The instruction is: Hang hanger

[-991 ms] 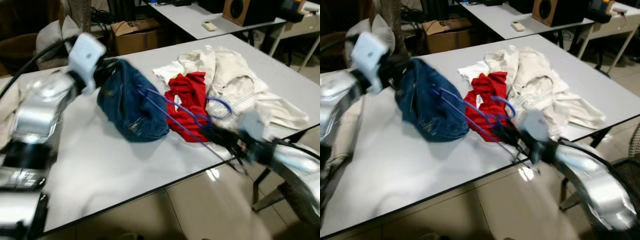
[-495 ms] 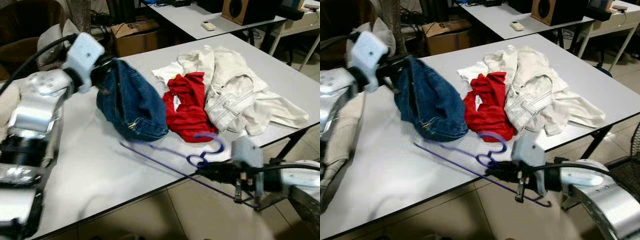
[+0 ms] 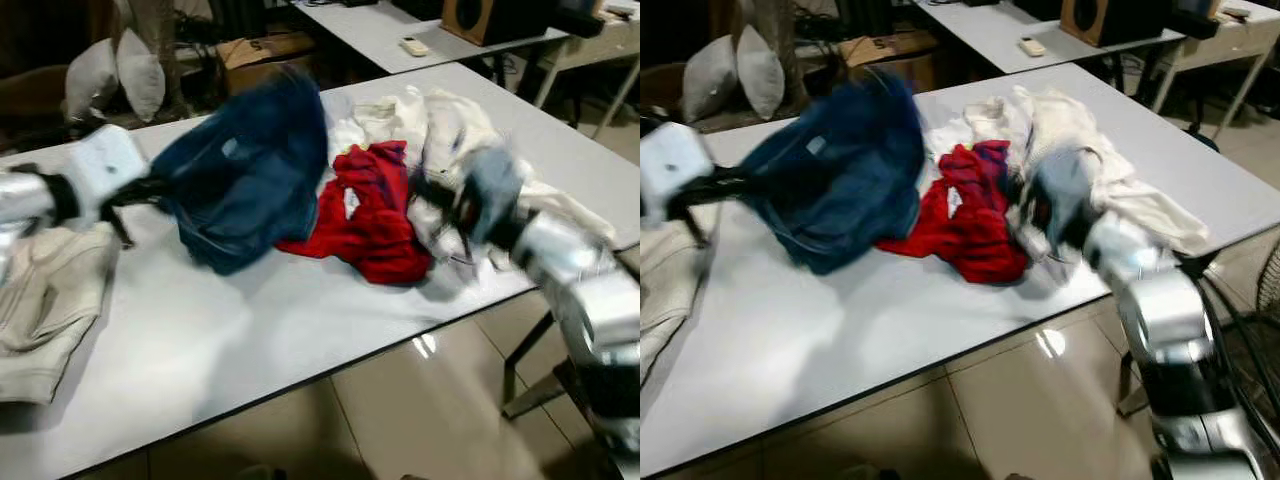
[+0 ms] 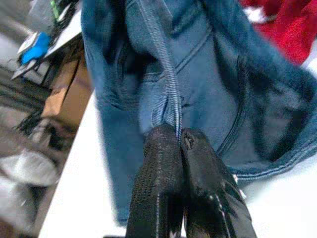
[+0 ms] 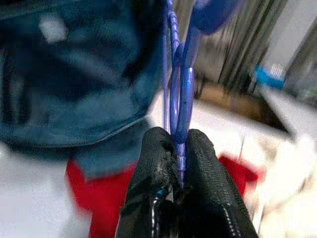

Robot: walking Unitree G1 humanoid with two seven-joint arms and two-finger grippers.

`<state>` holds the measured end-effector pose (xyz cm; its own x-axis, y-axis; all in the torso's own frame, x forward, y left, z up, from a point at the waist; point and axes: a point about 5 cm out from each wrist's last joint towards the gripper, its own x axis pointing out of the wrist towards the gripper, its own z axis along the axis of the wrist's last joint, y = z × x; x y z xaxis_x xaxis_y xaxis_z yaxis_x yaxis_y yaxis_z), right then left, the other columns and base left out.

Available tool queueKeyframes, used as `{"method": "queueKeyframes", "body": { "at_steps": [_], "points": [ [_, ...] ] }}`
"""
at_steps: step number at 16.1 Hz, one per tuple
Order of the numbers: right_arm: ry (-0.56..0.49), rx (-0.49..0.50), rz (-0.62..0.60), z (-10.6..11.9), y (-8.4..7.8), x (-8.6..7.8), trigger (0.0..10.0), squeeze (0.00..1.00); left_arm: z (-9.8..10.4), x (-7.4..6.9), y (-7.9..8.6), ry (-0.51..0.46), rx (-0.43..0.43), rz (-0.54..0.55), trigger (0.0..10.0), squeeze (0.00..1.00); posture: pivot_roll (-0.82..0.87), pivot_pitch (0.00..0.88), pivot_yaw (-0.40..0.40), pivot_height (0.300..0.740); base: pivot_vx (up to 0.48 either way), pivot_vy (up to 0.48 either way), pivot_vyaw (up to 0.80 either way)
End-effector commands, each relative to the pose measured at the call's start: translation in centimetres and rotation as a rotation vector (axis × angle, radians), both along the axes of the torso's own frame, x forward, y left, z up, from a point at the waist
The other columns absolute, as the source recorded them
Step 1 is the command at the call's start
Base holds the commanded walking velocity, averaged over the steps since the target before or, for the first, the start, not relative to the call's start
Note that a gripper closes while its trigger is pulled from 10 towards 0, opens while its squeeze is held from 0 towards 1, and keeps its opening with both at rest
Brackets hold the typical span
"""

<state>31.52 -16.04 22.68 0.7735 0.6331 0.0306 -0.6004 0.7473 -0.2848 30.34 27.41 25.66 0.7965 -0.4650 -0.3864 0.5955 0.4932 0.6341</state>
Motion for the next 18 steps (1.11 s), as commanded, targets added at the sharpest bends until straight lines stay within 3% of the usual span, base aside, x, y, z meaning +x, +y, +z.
{"method": "queueKeyframes", "body": {
  "at_steps": [1, 3, 6, 7, 9, 12, 15, 17, 18],
  "points": [
    [-0.032, 0.054, -0.021, 0.6, -0.7, 0.3, 10.0, 0.0, 1.1, -1.1, 1.0, -0.001, 0.022, -0.001, 0.0, 0.0, -0.12, 0.0, 0.044, 0.74, 0.0, 0.0, 0.0],
    [-0.013, 0.024, 0.019, -0.1, -0.5, 0.2, 10.0, 0.0, 1.5, -2.1, 0.7, 0.005, -0.015, -0.035, 0.0, 0.0, -0.11, 0.0, 0.037, 0.74, 0.0, 0.0, 0.0],
    [0.095, -0.016, 0.131, -2.8, 0.2, -1.5, 10.0, 0.0, 1.6, -1.8, -0.8, -0.04, -0.105, -0.051, 0.0, 0.0, -0.11, 0.0, 0.033, 0.74, 0.0, 0.0, 0.0],
    [0.112, -0.022, 0.154, -3.4, 0.1, -2.4, 10.0, 0.0, 1.4, -1.0, -1.1, -0.087, -0.139, 0.014, 0.0, 0.0, -0.11, 0.0, 0.033, 0.74, 0.0, 0.0, 0.0],
    [0.118, 0.06, 0.202, -2.5, -0.4, -4.6, 10.0, 0.0, 1.1, 0.6, -2.2, -0.156, -0.227, 0.113, 0.0, 0.0, -0.13, 0.0, 0.062, 0.74, 0.0, 0.0, 0.0],
    [0.192, 0.127, 0.411, -1.9, 0.0, -8.4, 10.0, 0.0, 1.0, 1.9, -3.0, -0.193, -0.235, 0.148, 0.0, 0.0, -0.15, 0.0, 0.08, 0.74, 0.0, 0.0, 0.0],
    [0.386, -0.014, 0.524, -4.4, 0.2, -10.8, 10.0, 0.0, 1.1, 2.7, -4.0, -0.201, -0.241, 0.133, 0.0, 0.0, -0.16, 0.0, 0.084, 0.74, 0.0, 0.0, 0.0],
    [0.522, -0.134, 0.469, -6.7, -0.6, -11.3, 10.0, 0.0, 1.3, 2.9, -4.1, -0.207, -0.232, 0.13, 0.0, 0.0, -0.16, 0.0, 0.083, 0.74, 0.0, 0.0, 0.0],
    [0.543, -0.139, 0.451, -6.8, -0.8, -11.3, 10.0, 0.0, 1.4, 2.8, -4.1, -0.208, -0.228, 0.13, 0.0, 0.0, -0.16, 0.0, 0.081, 0.74, 0.0, 0.0, 0.0]
  ]
}}
